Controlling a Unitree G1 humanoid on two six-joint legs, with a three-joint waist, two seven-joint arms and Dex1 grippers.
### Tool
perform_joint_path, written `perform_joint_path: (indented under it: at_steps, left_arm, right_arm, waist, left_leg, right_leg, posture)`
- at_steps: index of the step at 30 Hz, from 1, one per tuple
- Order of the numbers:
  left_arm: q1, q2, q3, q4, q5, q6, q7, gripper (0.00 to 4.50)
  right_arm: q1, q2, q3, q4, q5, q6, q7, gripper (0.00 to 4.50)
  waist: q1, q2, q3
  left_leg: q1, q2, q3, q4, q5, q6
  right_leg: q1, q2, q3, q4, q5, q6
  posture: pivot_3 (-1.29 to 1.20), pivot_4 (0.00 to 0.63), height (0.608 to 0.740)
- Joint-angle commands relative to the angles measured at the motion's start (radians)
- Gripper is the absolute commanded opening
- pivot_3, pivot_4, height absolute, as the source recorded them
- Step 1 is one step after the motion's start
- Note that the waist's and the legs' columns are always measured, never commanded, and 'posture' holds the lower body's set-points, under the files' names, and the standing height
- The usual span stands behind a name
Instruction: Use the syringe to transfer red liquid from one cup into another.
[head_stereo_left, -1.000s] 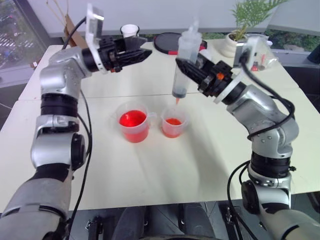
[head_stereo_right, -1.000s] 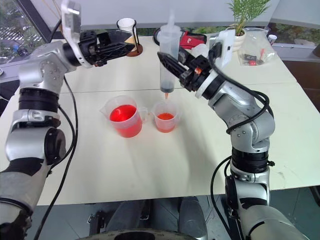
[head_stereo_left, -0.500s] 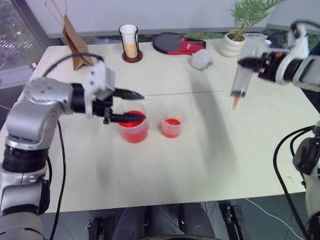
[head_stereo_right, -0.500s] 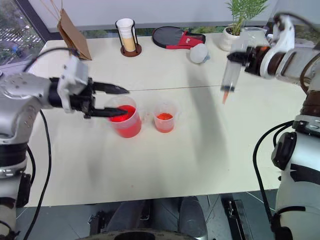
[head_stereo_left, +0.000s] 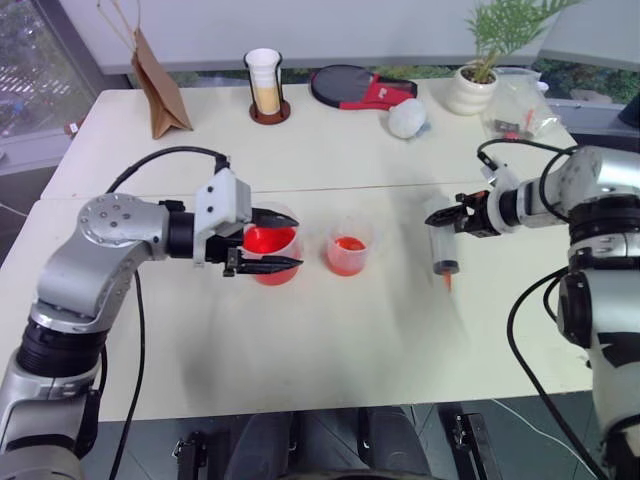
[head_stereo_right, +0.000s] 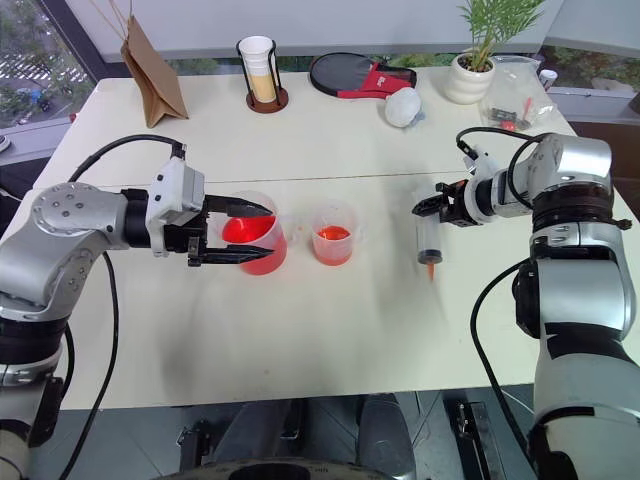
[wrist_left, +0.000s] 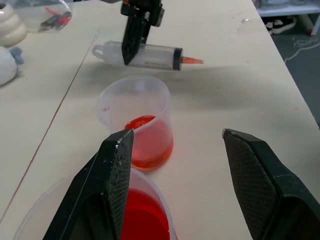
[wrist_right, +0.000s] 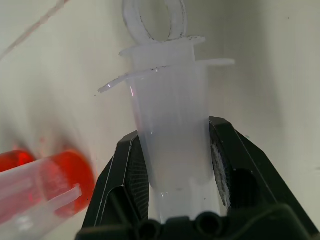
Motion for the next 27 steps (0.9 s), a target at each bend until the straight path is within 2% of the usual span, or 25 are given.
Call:
perform_joint_path:
  at_steps: [1,3,4,10,12,16,18,21,22,27]
  left_arm:
    - [-0.001,-0.012,0.041,-0.032,-0.037,0.002,0.037,2.95]
    - [-0.013,-0.012,0.067,-0.013,-0.056,0.011,0.053,2.95]
    - [-0.026,-0.010,0.090,0.013,-0.067,0.018,0.063,2.95]
    - [-0.063,0.058,0.291,0.147,-0.185,0.107,0.102,2.95]
    - [-0.008,0.111,0.361,0.163,-0.193,0.139,0.111,2.95]
    - [0.212,0.178,0.481,0.133,-0.194,0.189,0.114,2.95]
    - [0.329,0.181,0.533,0.136,-0.185,0.197,0.124,2.95]
    - [0.432,0.147,0.552,0.188,-0.156,0.155,0.151,2.95]
    - [0.452,0.138,0.552,0.206,-0.151,0.143,0.156,2.95]
    - [0.502,0.099,0.558,0.284,-0.156,0.118,0.169,2.95]
  right_arm:
    - [-0.045,0.002,0.009,0.011,-0.052,-0.032,0.045,3.23]
    - [-0.047,0.005,0.009,0.015,-0.073,-0.038,0.064,4.25]
    - [-0.046,-0.001,0.014,0.008,-0.084,-0.052,0.079,4.46]
    - [-0.043,-0.119,0.035,-0.116,-0.121,-0.243,0.303,4.46]
    - [-0.008,-0.176,-0.039,-0.164,-0.090,-0.343,0.366,4.46]
    - [0.271,-0.287,-0.150,-0.372,-0.056,-0.613,0.551,4.46]
    - [0.452,-0.332,-0.184,-0.480,-0.041,-0.672,0.635,4.46]
    - [0.580,-0.315,-0.233,-0.511,-0.047,-0.726,0.603,4.46]
    - [0.601,-0.302,-0.239,-0.503,-0.055,-0.745,0.581,4.46]
    - [0.653,-0.255,-0.233,-0.473,-0.098,-0.773,0.476,4.46]
  waist:
    - [-0.002,0.000,0.000]
    - [-0.004,0.000,0.000]
    - [-0.004,0.000,0.000]
    - [-0.005,0.001,0.001]
    - [-0.005,0.001,0.001]
    - [-0.003,0.000,0.000]
    - [0.002,0.000,0.000]
    - [0.001,0.002,0.001]
    - [0.000,0.003,0.001]
    - [-0.001,0.003,0.001]
  left_leg:
    - [0.000,0.000,0.000,0.000,0.000,0.000]
    - [0.000,0.000,0.000,0.000,0.000,0.000]
    - [0.000,0.000,0.000,0.000,0.000,0.000]
    - [0.000,0.000,0.000,0.000,0.000,0.000]
    - [0.000,0.000,-0.001,-0.001,0.000,0.000]
    - [0.001,0.001,-0.001,-0.003,-0.001,0.001]
    - [0.001,0.000,-0.001,-0.002,-0.002,0.002]
    - [0.002,0.000,0.001,0.000,-0.002,0.002]
    - [0.002,-0.001,0.002,0.000,-0.004,0.007]
    - [0.014,0.001,0.003,-0.001,-0.003,0.005]
  right_leg:
    - [0.000,0.000,0.000,0.000,0.000,0.000]
    - [0.000,0.000,0.000,0.000,0.000,0.000]
    - [0.000,0.000,0.000,0.000,0.000,0.000]
    - [-0.001,0.001,0.000,0.000,0.000,0.000]
    - [-0.001,0.001,0.000,0.000,0.000,0.000]
    - [0.000,0.001,-0.001,-0.001,0.000,0.000]
    - [0.001,0.000,-0.001,-0.001,0.000,0.000]
    - [0.002,-0.001,-0.001,-0.002,0.000,0.000]
    - [0.002,-0.003,-0.001,-0.003,0.000,0.000]
    - [0.010,-0.003,-0.001,-0.001,0.000,0.000]
  posture:
    - [0.00,0.150,0.740]
    - [0.00,0.150,0.740]
    - [0.00,0.150,0.740]
    - [0.00,0.150,0.740]
    - [0.00,0.150,0.740]
    - [0.00,0.150,0.740]
    - [0.00,0.150,0.740]
    - [0.00,0.150,0.740]
    - [0.00,0.150,0.740]
    - [0.00,0.150,0.740]
